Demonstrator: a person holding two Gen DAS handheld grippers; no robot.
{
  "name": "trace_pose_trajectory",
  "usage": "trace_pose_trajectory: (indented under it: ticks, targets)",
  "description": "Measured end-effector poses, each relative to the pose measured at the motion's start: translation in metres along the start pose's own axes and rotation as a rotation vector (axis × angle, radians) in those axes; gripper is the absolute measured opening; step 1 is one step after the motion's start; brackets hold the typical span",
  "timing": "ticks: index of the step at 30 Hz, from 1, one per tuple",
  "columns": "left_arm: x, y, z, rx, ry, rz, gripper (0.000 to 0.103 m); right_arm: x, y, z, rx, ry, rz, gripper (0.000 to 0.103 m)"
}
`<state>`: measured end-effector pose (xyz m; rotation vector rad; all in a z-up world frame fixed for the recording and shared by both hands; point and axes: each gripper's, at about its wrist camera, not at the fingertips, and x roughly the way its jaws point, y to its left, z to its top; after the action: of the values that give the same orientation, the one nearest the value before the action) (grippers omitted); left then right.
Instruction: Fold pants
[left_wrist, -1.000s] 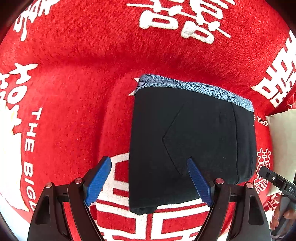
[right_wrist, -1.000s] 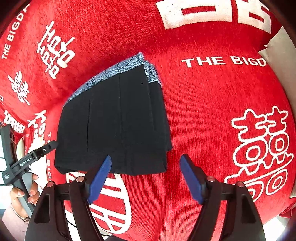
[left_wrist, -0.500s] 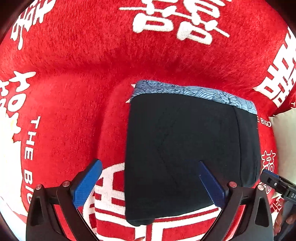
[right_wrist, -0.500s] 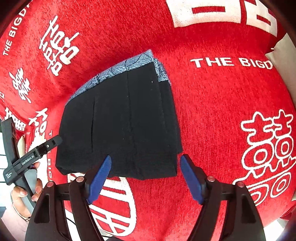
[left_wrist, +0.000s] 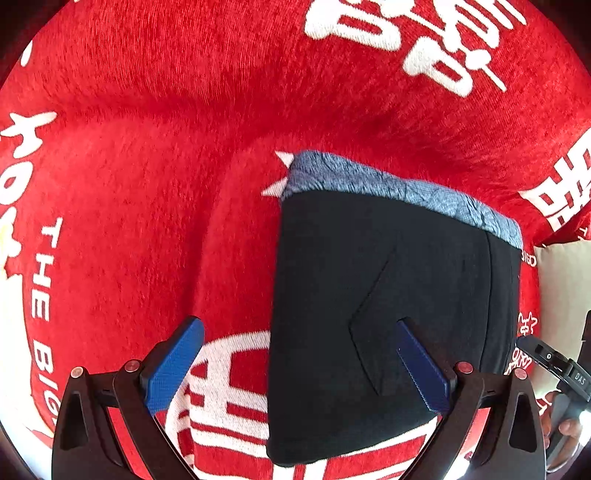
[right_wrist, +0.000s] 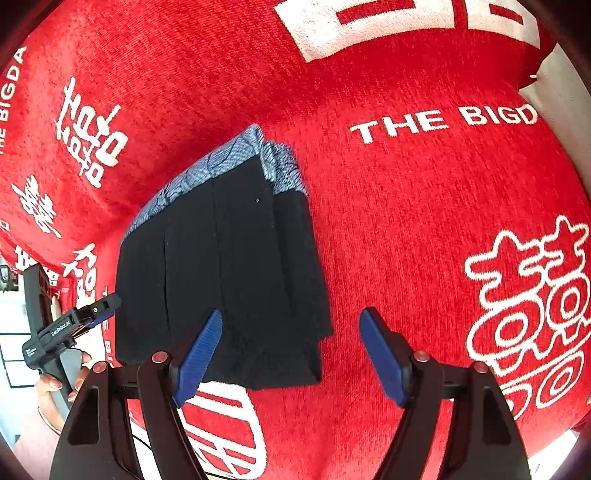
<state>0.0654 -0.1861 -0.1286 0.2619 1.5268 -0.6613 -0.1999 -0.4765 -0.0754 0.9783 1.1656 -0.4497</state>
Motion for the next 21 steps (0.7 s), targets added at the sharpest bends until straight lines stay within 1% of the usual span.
trace_pose_trajectory:
  ticks: [1,5,7,9,11,17,21]
  targets:
    - [0.004,-0.008,0.007,-0.008,-0.003,-0.001,0.103,0.001,-0.002,0.002,0.001,0.005,0.007,0.080]
    - [0.010,-0.008,0.015,-0.015,0.003,-0.023,0.103,0.009,-0.008,0.013,0.014,0.026,0.061,0.080]
    - [0.015,-0.010,0.019,-0.003,0.008,-0.024,0.103,0.014,-0.011,0.018,0.015,0.031,0.112,0.080]
    - [0.021,-0.016,0.022,0.024,0.014,-0.026,0.103,0.020,-0.013,0.024,0.014,0.036,0.174,0.080]
    - [0.026,-0.024,0.024,0.065,0.013,-0.038,0.103,0.027,-0.018,0.029,0.013,0.050,0.218,0.080]
    - [0.040,-0.038,0.028,0.171,0.024,-0.085,0.103,0.048,-0.025,0.040,-0.021,0.109,0.315,0.080]
    - [0.051,-0.047,0.034,0.204,0.026,-0.114,0.103,0.058,-0.021,0.047,-0.052,0.133,0.380,0.080]
